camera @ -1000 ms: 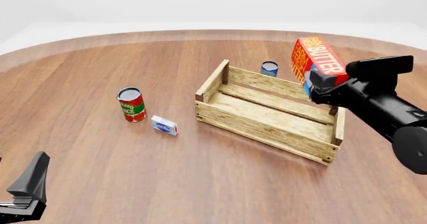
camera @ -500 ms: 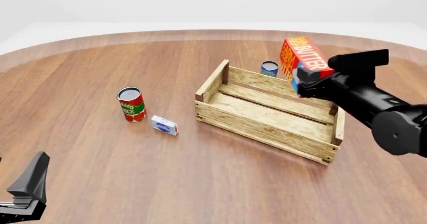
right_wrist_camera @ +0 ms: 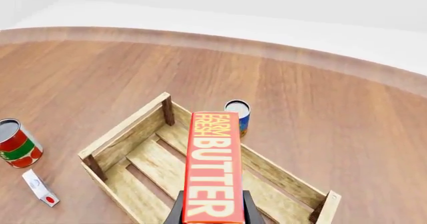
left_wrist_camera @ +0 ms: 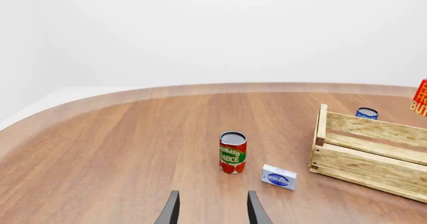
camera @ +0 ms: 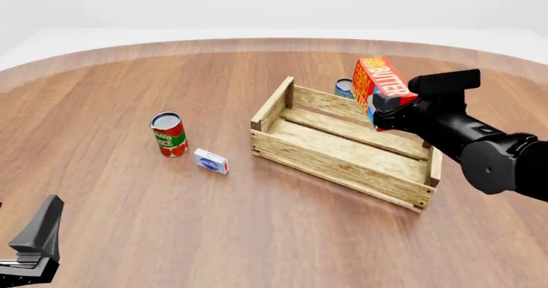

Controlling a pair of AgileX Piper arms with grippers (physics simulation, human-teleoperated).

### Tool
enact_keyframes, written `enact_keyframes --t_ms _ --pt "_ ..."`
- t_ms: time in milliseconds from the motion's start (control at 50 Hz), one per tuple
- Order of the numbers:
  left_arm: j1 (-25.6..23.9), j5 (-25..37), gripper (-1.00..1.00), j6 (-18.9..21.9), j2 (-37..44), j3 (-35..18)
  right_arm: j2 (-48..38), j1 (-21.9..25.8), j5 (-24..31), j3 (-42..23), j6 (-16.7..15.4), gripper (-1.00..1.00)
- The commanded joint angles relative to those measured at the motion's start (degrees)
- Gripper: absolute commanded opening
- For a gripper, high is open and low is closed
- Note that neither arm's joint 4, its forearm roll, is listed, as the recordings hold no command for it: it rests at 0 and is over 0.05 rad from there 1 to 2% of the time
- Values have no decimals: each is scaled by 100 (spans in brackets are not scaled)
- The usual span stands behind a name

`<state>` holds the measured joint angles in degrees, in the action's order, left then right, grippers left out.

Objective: Pick up the butter and put it in the tray.

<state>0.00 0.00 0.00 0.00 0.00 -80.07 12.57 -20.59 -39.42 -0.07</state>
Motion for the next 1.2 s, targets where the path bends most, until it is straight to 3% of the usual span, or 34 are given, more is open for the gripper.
enact_keyframes --t_ms 20,1200 --pt "0 0 100 0 0 0 -92 7 -62 -118 135 -100" --pt "0 0 100 0 0 0 -998 52 -343 -230 355 -100"
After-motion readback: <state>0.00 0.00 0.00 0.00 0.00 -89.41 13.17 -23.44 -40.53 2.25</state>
